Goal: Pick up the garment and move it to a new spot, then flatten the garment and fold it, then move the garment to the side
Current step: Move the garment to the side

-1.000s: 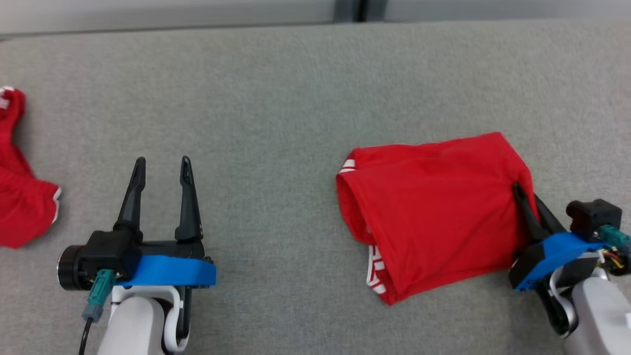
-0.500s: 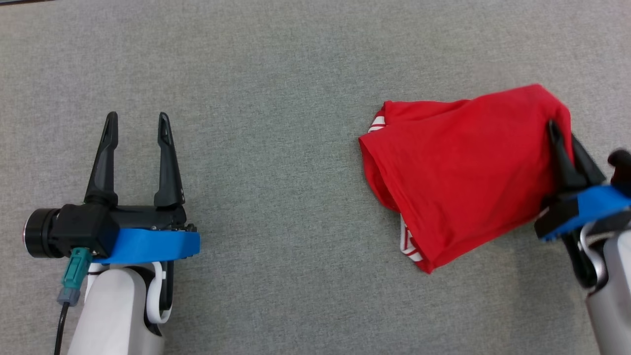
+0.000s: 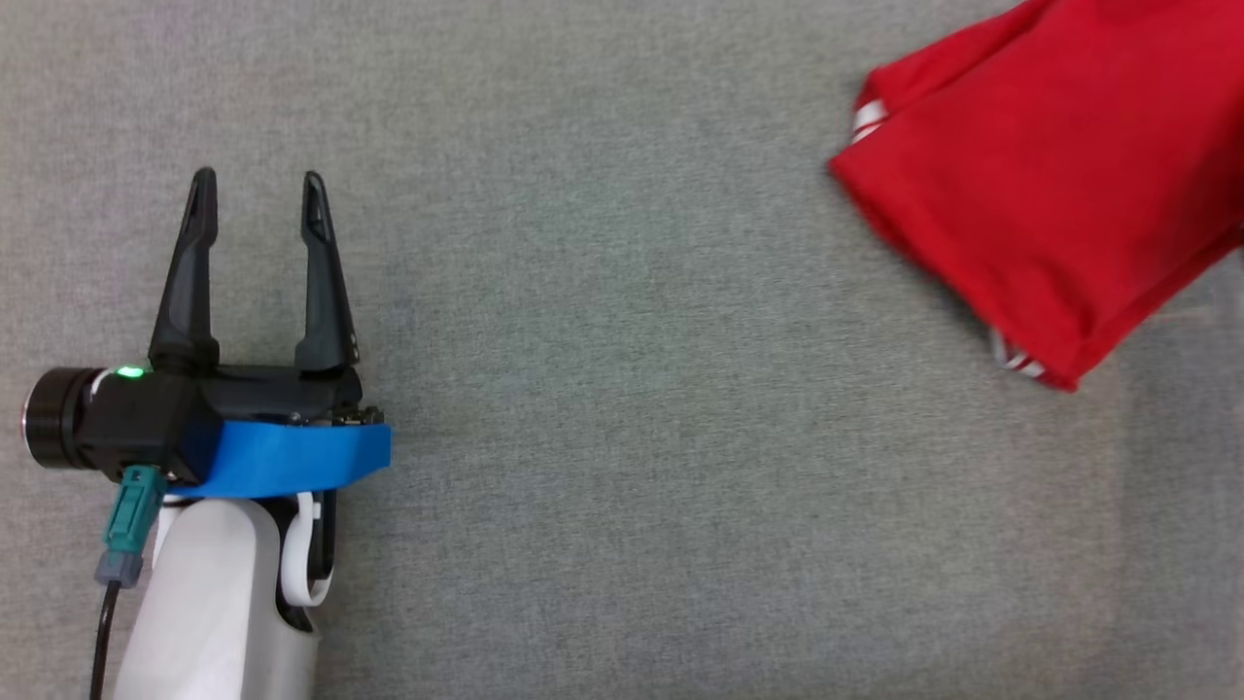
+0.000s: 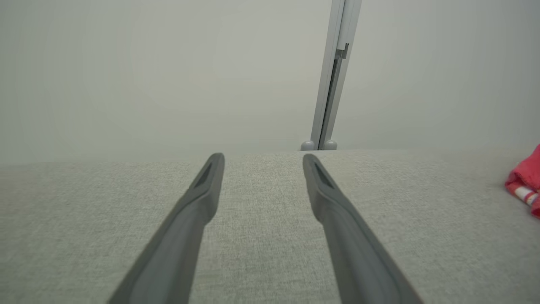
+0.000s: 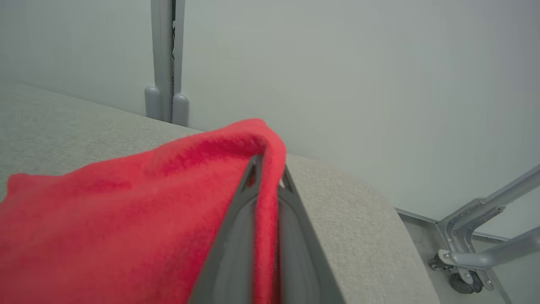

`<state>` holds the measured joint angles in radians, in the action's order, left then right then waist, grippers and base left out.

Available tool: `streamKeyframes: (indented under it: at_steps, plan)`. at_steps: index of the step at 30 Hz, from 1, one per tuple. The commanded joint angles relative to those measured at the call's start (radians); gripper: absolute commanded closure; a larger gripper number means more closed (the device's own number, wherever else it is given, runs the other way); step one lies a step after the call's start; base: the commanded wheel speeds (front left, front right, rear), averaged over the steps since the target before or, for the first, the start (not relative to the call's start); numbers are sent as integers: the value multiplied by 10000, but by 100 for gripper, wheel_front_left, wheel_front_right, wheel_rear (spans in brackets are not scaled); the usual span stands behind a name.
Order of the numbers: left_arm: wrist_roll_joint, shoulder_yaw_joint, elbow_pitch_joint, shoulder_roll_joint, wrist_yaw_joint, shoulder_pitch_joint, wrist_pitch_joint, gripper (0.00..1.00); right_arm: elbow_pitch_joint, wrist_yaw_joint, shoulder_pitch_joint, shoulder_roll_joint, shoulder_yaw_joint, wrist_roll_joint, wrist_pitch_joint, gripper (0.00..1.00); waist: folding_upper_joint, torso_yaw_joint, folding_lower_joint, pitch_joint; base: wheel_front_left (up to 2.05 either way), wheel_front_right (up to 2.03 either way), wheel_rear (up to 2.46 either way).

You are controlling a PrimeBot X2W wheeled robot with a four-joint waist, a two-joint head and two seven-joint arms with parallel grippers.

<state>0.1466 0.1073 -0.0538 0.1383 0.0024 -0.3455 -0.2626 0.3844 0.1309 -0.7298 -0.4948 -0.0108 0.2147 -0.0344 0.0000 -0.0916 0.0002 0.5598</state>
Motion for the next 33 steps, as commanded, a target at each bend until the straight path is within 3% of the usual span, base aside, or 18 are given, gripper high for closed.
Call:
streamKeyframes:
  at_steps: [1,4,9,15,19,20,21,22,23,33]
  plan:
    - [-74,3,79,33,32,-214,-25,0,87,-1,-192,-264,111,-20,30,100,0,174,-2,181,0,0,0]
    - [-85,56,157,59,34,-348,-23,0,888,0,-584,-1028,627,-149,86,100,0,332,-2,454,0,0,0]
    - [-87,76,238,83,79,-412,-17,0,1665,0,-996,-1666,1002,-265,63,100,0,374,-2,612,0,0,0]
    - [-82,123,316,134,128,-458,12,0,2622,-1,-1576,-2124,1336,-565,212,100,0,384,-2,723,0,0,0]
    - [-66,120,328,171,179,-388,16,0,3019,0,-1867,-1904,1474,-814,340,100,0,352,-2,726,0,0,0]
    - [-54,119,326,180,195,-357,16,0,3102,0,-1911,-1873,1518,-850,378,96,0,346,-2,719,0,0,0]
    - [-41,135,312,176,205,-341,16,0,3206,0,-1935,-1856,1561,-909,420,81,0,350,-2,708,0,0,0]
    - [-27,144,295,179,216,-326,16,0,3252,0,-1943,-1827,1565,-967,445,48,0,351,-2,692,0,0,0]
    - [-12,153,279,183,222,-322,18,0,3296,0,-1963,-1797,1574,-991,428,0,0,353,-2,682,0,0,0]
    - [208,104,-96,123,252,-46,-8,0,3406,0,-1775,-1324,1450,-1338,-359,0,0,384,-2,-69,0,0,0]
